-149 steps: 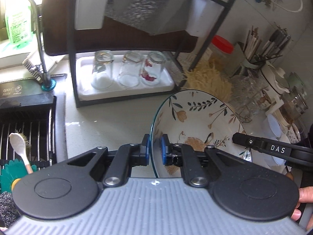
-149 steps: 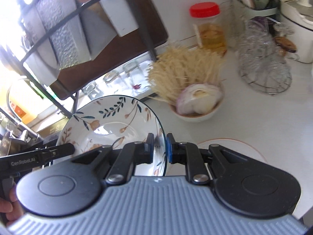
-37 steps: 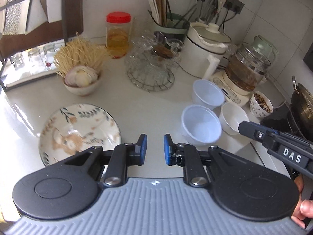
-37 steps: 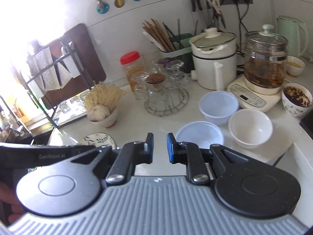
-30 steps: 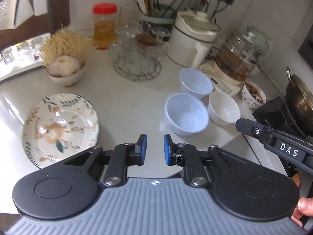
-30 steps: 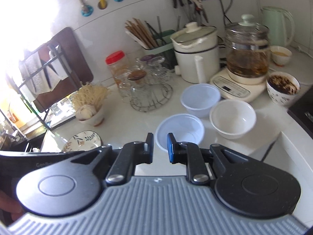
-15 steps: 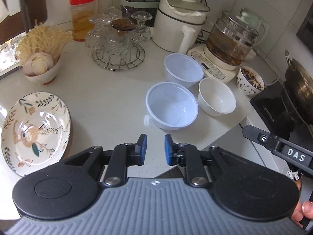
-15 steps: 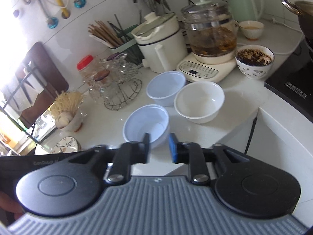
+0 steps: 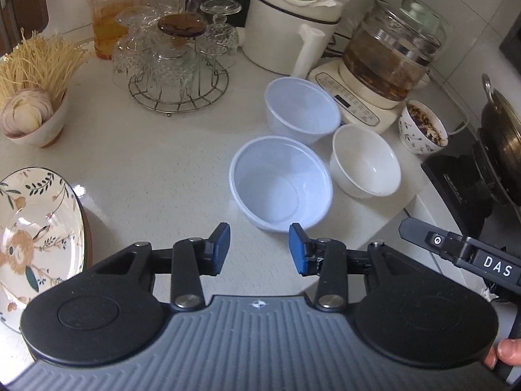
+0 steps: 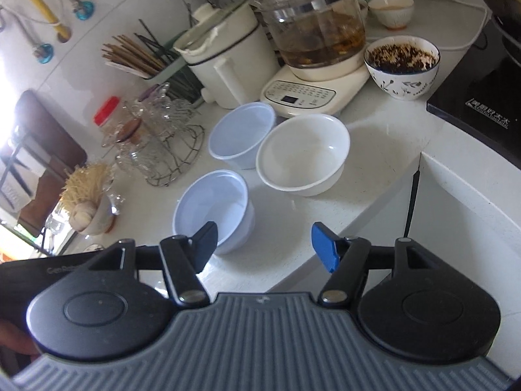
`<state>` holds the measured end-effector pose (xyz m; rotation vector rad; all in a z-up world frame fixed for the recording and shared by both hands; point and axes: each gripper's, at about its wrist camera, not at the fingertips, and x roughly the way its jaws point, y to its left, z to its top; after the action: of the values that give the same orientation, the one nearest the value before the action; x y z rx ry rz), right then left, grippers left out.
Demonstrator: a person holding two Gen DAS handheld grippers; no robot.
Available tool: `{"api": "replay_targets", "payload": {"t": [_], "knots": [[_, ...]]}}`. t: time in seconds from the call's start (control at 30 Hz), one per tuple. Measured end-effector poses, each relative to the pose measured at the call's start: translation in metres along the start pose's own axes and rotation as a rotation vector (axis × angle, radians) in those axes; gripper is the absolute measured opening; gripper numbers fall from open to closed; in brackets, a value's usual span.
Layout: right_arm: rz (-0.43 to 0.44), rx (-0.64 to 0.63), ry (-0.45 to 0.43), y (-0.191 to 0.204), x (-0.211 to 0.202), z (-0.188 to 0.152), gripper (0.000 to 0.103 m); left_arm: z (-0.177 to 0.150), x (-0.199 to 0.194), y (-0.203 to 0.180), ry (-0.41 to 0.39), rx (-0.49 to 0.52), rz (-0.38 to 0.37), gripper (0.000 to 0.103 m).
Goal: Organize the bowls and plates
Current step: 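Move both tools toward the translucent plastic bowl in front of the ceramic bowl, then close the left tool on the plastic bowl rim while the right tool grips it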
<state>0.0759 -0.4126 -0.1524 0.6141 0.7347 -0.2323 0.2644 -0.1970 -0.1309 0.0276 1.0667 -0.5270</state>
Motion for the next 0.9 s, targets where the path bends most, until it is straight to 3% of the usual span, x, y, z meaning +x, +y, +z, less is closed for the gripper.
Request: {"api": "replay_targets", "payload": {"t": [0.2, 0.33, 0.4, 0.6, 0.8, 0.9], "knots": [[-0.010, 0.022, 0.047, -0.002, 0.031, 0.006, 0.065, 0.018, 0.030, 0.028, 0.052, -0.102, -0.073, 0.044], [0.026, 0.056, 0.093, -0.002, 0.049, 0.009, 0.054, 0.029, 0.047, 0.037, 0.073, -0.124, -0.086, 0.044], [0.034, 0.056, 0.093, 0.001, 0.056, 0.012, 0.054, 0.035, 0.055, 0.040, 0.087, -0.136, -0.089, 0.044], [0.064, 0.120, 0.115, 0.003, 0.081, 0.017, 0.053, 0.051, 0.080, 0.052, 0.137, -0.141, -0.100, 0.044], [0.049, 0.116, 0.130, 0.005, 0.100, 0.019, 0.053, 0.062, 0.103, 0.047, 0.195, -0.061, -0.103, 0.044], [0.040, 0.118, 0.137, 0.005, 0.107, 0.018, 0.053, 0.061, 0.110, 0.044, 0.208, -0.052, -0.096, 0.034]]}}
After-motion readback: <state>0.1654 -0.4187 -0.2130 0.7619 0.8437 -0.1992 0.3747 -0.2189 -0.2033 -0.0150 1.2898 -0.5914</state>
